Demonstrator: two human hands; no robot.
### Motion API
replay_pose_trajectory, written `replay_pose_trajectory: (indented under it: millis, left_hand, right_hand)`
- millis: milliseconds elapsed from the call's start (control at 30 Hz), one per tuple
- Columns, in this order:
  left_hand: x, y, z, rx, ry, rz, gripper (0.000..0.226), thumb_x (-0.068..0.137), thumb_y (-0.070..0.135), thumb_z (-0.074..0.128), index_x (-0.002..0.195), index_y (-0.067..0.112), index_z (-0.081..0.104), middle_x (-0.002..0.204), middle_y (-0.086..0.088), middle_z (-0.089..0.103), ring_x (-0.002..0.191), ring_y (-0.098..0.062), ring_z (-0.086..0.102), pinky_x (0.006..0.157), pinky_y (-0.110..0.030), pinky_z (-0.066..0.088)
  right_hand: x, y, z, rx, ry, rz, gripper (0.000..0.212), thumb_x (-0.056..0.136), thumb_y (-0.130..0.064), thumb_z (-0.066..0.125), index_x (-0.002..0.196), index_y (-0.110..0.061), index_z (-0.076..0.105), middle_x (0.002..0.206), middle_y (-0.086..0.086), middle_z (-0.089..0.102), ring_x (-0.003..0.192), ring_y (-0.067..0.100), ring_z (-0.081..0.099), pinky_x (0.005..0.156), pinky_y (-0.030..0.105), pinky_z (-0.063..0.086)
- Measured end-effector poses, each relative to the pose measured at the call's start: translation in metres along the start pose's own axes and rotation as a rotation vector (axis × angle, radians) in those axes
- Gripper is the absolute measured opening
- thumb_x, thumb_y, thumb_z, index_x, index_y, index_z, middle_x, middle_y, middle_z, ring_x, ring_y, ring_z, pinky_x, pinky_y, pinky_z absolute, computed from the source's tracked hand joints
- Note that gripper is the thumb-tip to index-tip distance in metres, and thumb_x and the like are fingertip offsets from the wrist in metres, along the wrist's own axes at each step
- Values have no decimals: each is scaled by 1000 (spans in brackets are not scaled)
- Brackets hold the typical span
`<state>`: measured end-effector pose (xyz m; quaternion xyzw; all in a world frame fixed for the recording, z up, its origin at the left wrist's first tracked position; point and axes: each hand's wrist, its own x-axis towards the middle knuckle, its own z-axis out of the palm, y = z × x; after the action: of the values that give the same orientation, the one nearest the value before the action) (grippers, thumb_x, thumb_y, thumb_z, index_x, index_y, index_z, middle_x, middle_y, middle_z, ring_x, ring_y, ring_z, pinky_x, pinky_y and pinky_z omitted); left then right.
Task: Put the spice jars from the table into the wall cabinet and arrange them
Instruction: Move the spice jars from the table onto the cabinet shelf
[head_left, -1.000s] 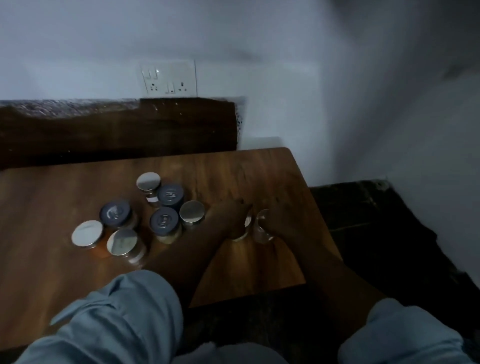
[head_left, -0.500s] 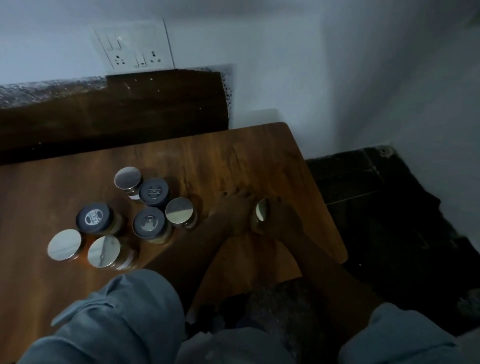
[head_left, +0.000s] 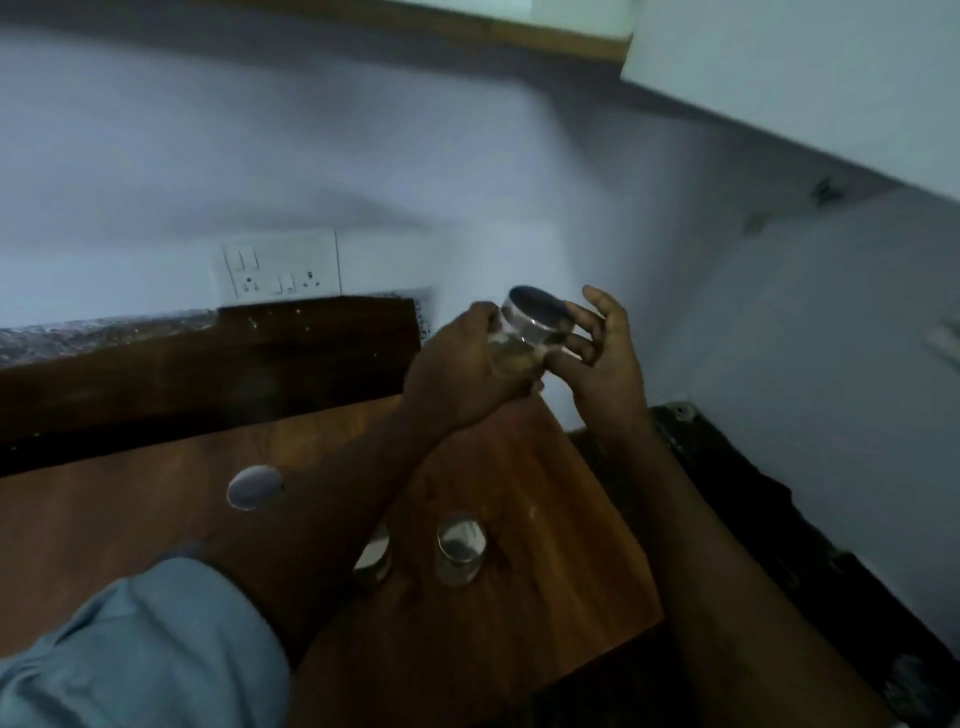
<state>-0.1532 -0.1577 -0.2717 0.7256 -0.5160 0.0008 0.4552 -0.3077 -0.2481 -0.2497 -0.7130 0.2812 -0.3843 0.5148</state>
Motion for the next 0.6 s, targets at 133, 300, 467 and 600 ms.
replay_pose_trajectory:
  millis: [133, 300, 467, 600]
  left_hand:
    - [43, 31, -46, -8, 217, -17, 74, 59, 66, 79, 118, 31, 50, 106, 13, 66, 86, -6, 65, 69, -30, 57]
    - [115, 65, -108, 10, 341, 87, 92, 58, 74, 78, 131, 28, 46, 117, 10, 69, 98, -10, 69, 81, -30, 58]
    - [189, 103, -133, 102, 449, 203, 98, 57, 76, 77, 131, 22, 43, 118, 4, 69, 97, -16, 69, 73, -28, 52]
    - [257, 118, -126, 154, 475, 168, 92, 61, 76, 73, 126, 19, 42, 114, 2, 70, 96, -22, 69, 73, -29, 49]
  right_hand:
    - [26, -51, 22, 10, -3, -77, 58, 83, -45, 75, 136, -28, 55, 131, -10, 64, 109, 12, 70, 94, 47, 58]
    - [87, -111, 23, 117, -19, -267, 48, 97, -20, 66, 143, -21, 53, 135, -5, 63, 114, 9, 67, 95, 42, 58]
    - [165, -162, 9, 206, -65, -392, 57, 91, -7, 67, 145, -11, 49, 134, 2, 64, 115, 16, 67, 90, 35, 59]
    - [232, -181, -3, 214, -42, -394, 59, 84, -8, 66, 141, -17, 54, 130, -1, 68, 112, 19, 69, 92, 47, 58]
